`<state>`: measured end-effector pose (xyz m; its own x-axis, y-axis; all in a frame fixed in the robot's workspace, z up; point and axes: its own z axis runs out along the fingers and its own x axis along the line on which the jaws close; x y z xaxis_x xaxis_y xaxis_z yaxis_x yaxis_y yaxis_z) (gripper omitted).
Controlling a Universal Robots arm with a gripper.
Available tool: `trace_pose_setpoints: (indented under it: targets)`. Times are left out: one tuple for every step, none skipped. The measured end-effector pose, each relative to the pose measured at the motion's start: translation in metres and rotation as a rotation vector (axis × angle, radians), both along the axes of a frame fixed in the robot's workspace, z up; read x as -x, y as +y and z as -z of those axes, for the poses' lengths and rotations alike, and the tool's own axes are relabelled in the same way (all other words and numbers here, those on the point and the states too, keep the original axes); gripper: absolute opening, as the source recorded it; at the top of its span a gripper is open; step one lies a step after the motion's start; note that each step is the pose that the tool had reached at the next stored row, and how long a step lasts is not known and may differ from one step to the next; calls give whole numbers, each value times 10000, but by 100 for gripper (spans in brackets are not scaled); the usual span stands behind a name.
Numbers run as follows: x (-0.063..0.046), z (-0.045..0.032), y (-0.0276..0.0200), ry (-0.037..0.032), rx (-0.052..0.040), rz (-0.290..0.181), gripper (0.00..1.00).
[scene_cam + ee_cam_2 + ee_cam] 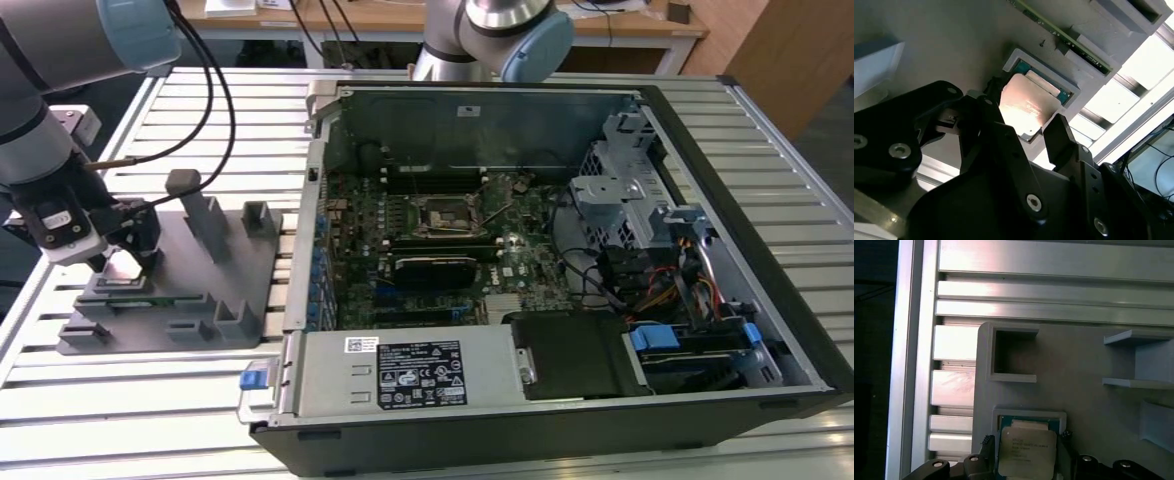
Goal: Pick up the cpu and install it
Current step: 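Pick up the cpu and move it towards the insertion slot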
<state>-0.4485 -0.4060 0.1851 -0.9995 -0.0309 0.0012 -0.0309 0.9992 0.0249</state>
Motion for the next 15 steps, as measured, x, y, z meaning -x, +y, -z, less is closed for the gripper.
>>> trace_pose_setpoints:
  targets:
    - [-1, 0, 0, -1, 0, 2, 60]
    - [-2, 0, 1, 0, 0, 2, 60]
    - [-4, 0, 1, 0, 0, 2, 60]
    - [-6, 0, 0, 0, 0, 2, 60]
    - [-8, 0, 0, 0, 0, 1, 60]
    - [-10, 0, 0, 0, 0, 1, 59]
    - [-11, -2, 0, 4, 3, 2, 59]
    - [-14, -2, 0, 4, 2, 1, 59]
    - [-15, -1, 0, 3, 2, 1, 53]
    - [-16, -1, 0, 1, 1, 1, 53]
    - [-16, 0, 0, 1, 1, 1, 53]
    - [-17, 0, 0, 1, 1, 1, 53]
    - [-17, 0, 0, 0, 1, 1, 53]
    - [-17, 0, 0, 0, 1, 1, 53]
    - [-17, 0, 0, 0, 1, 1, 53]
